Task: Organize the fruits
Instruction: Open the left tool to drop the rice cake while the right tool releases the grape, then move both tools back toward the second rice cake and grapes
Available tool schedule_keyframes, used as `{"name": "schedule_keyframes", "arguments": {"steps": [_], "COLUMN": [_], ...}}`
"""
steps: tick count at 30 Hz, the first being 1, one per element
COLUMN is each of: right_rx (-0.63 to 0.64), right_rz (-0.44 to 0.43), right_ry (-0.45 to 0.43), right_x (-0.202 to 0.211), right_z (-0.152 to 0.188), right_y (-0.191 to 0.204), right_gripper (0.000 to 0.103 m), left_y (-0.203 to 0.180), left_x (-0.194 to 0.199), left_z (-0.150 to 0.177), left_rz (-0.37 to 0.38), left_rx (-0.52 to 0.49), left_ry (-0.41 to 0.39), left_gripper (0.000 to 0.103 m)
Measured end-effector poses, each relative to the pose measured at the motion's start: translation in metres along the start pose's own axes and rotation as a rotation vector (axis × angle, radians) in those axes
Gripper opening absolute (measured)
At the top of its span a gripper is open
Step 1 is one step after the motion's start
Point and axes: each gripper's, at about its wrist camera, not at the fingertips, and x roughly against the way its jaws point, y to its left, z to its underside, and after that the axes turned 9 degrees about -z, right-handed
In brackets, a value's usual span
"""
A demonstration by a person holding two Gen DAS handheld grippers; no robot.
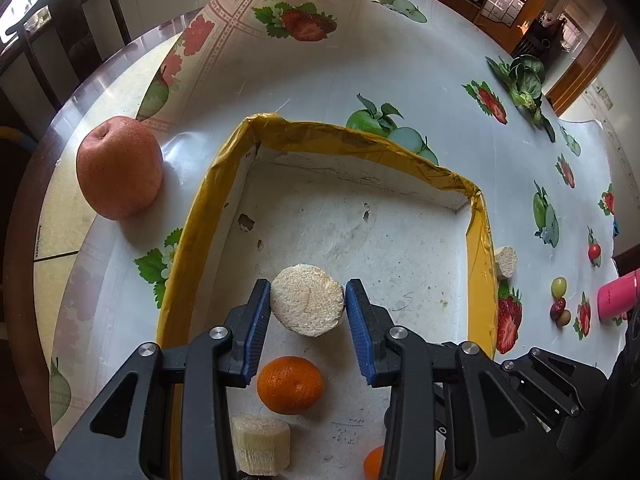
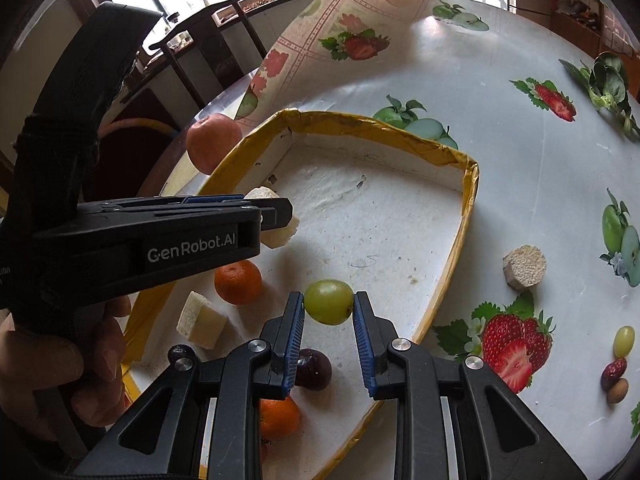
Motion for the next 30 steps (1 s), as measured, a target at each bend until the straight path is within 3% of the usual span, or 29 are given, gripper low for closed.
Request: {"name": "schedule_keyframes", "arguments": {"steps": [13, 15, 16, 17, 19, 30], "right_rx": [0.02, 0.012, 0.009, 0.009, 0.012, -0.005], "right_rz": [0.012, 0.007, 0.006, 0.002, 0.004, 0.022], "right_ry": [0.039, 0.037, 0.032, 0.022, 0.011, -0.047], "right_x": [-0.015, -0.011, -0.008, -0.004, 0.004, 0.047], "right_z": [-0.001, 0.001, 0.001, 0.002, 0.004, 0.02], "right_y": [0.0, 0.0, 0.0, 0.0, 0.002, -0.001], "right_gripper": [0.027, 0.032, 0.04, 0.043, 0.043, 0.043], "left_y": [-0.003, -0.002, -0.002, -0.001, 0.001, -0.001], "left_x": [-0.008, -0.003, 0.0, 0.003, 0.009, 0.04], "left_z": [0.008, 0.008, 0.008, 0.008, 0.008, 0.017], "left_rz": [0.007, 0.003, 0.0, -0.004, -0.005, -0.004], "left_rx": [0.007, 0.009, 0.008, 0.009, 0.016, 0.021], "left_ry": [0.031, 0.021, 0.016, 0.01, -0.005, -0.039], "left_gripper": [0.036, 0.037, 0.038, 0.044, 0.051, 0.051]}}
